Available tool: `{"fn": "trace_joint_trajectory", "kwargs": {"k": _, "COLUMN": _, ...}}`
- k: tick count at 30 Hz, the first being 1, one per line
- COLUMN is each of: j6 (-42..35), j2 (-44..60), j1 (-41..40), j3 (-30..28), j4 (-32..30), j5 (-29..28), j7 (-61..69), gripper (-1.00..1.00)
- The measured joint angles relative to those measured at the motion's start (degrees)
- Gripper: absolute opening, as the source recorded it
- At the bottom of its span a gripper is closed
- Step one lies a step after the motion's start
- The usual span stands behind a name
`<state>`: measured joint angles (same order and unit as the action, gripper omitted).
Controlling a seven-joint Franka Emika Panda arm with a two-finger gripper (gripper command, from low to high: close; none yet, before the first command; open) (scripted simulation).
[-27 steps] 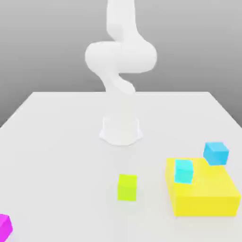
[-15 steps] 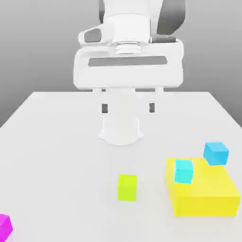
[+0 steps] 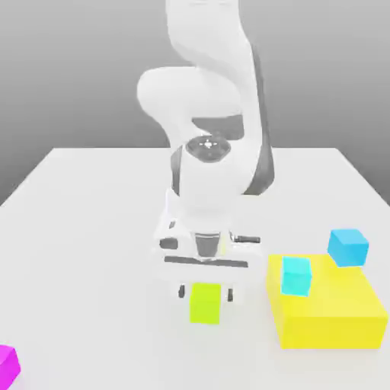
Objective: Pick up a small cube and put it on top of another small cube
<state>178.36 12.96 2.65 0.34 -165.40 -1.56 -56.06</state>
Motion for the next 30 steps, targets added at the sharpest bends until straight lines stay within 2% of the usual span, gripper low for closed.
{"fn": "trace_joint_trajectory", "kwargs": {"k": 6, "j6": 0.0, "j2": -0.1, "j1": 0.0, "j3": 0.0, "j4": 0.0, "j5": -0.3, "j7": -0.3, "gripper": -1.0}}
{"fn": "trace_joint_trajectory", "kwargs": {"k": 14, "j6": -12.6, "j2": -14.9, "j1": -0.5, "j3": 0.8, "j4": -2.3, "j5": 1.5, "j7": 0.9, "gripper": -1.0}}
{"fn": "trace_joint_trajectory", "kwargs": {"k": 22, "j6": -21.7, "j2": -9.3, "j1": -8.8, "j3": -4.1, "j4": 12.4, "j5": 1.3, "j7": -11.2, "gripper": -1.0}}
{"fn": "trace_joint_trajectory", "kwargs": {"k": 30, "j6": -30.3, "j2": -1.1, "j1": -14.7, "j3": -10.3, "j4": 29.0, "j5": 4.9, "j7": -21.9, "gripper": -1.0}}
